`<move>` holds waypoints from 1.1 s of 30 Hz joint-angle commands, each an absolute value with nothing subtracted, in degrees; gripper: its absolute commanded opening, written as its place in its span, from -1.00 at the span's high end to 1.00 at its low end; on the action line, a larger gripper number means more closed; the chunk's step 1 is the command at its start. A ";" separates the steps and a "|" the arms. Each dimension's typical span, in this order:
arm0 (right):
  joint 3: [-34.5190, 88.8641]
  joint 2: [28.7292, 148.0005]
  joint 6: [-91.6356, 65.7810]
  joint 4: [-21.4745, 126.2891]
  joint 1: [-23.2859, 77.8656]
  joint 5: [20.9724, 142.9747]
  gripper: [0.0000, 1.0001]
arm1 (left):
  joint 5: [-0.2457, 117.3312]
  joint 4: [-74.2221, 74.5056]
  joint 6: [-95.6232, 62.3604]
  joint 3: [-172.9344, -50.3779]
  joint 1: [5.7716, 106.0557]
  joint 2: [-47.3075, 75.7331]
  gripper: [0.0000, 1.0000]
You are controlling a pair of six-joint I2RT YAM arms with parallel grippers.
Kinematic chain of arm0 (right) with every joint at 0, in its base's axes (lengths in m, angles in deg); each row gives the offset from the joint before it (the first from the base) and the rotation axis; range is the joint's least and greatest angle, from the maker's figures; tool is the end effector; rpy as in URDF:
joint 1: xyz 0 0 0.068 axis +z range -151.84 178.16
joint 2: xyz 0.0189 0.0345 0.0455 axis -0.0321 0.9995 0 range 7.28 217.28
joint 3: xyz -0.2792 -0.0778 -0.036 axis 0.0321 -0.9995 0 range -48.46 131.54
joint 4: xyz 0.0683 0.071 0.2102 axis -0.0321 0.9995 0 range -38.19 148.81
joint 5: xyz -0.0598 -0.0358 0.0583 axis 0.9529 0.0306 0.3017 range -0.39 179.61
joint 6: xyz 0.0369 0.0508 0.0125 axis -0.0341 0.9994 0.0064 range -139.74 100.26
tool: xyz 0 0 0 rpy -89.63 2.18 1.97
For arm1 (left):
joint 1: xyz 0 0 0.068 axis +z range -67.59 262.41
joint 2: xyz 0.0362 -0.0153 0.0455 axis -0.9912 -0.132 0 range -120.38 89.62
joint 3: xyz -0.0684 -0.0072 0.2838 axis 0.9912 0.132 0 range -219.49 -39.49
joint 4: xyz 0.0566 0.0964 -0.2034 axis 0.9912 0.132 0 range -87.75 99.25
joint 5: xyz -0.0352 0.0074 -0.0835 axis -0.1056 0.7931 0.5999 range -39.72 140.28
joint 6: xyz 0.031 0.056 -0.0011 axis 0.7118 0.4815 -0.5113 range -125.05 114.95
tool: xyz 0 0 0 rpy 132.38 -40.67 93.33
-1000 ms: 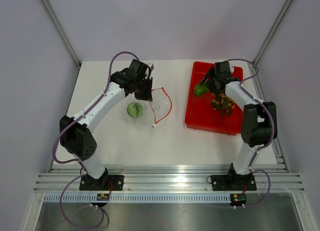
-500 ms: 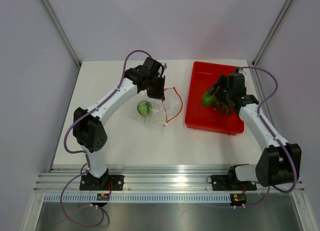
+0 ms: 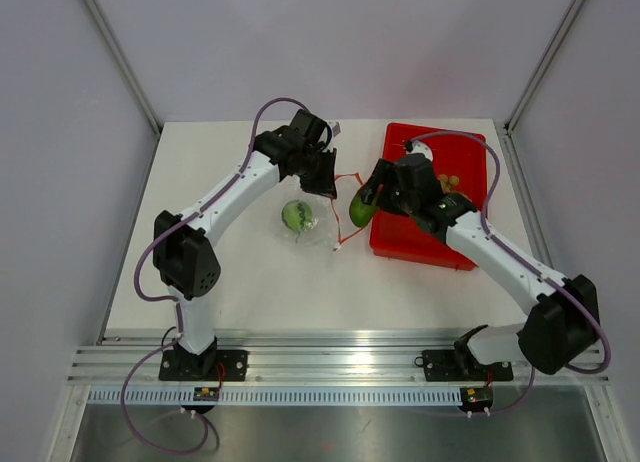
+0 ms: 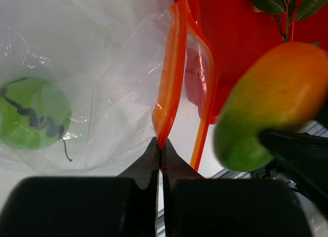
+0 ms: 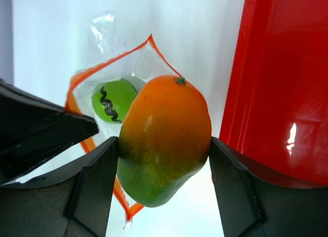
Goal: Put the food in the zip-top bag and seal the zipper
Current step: Place the fake fruit in the zipper food storage bag.
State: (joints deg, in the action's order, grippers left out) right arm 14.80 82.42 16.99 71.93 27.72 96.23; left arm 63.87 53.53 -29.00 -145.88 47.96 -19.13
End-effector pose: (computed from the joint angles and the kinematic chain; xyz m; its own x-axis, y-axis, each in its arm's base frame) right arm 0.2402 0.1297 0.3374 -0.6116 0.3361 -0.7163 -0.0490 0.8875 0.4583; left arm 0.3227 -0.2355 0.3350 -0.8767 0.1230 -0.4650 0.3379 0.8455 -0.4135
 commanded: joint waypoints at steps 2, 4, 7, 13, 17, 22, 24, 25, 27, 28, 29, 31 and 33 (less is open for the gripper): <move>19.20 90.32 19.54 67.90 32.16 98.76 0.32 | 68.29 52.08 -28.52 -146.10 47.70 -15.68 1.00; 21.05 93.66 19.89 67.63 34.36 98.67 0.30 | 69.09 51.82 -28.69 -145.40 47.70 -15.06 1.00; 23.68 97.53 20.33 67.81 37.36 98.23 -0.16 | 70.32 52.08 -29.04 -145.48 47.70 -14.62 1.00; 23.44 96.41 20.25 69.65 37.54 98.92 -0.89 | 70.59 51.99 -28.87 -145.13 47.70 -13.13 1.00; 22.12 90.26 18.67 72.02 37.63 102.88 -0.90 | 69.97 52.69 -28.69 -145.66 47.87 -12.95 1.00; 19.93 83.94 19.80 79.40 34.66 113.51 -0.70 | 69.88 52.69 -29.31 -145.48 48.22 -12.34 1.00; 18.61 82.35 20.16 82.57 31.14 113.70 -0.67 | 69.62 52.87 -29.40 -145.40 48.49 -12.16 1.00; 17.21 80.95 19.38 83.18 29.38 113.17 -0.68 | 69.53 52.96 -29.66 -145.48 48.57 -11.90 1.00; 16.67 80.41 17.53 85.73 23.41 111.33 -0.70 | 69.88 52.96 -30.01 -145.40 48.66 -11.63 1.00; 16.75 80.93 17.09 86.96 21.82 111.15 -0.70 | 69.97 52.78 -30.36 -145.40 48.66 -11.28 1.00; 16.93 81.37 16.65 89.40 18.50 111.06 -0.70 | 70.23 52.52 -30.45 -145.31 48.75 -11.11 1.00; 16.67 83.56 15.59 90.92 15.32 110.27 -0.71 | 70.23 52.52 -30.63 -145.39 48.75 -10.84 1.00; 15.88 85.32 13.32 91.10 11.10 108.26 -0.69 | 69.97 52.69 -30.45 -145.22 48.66 -10.93 1.00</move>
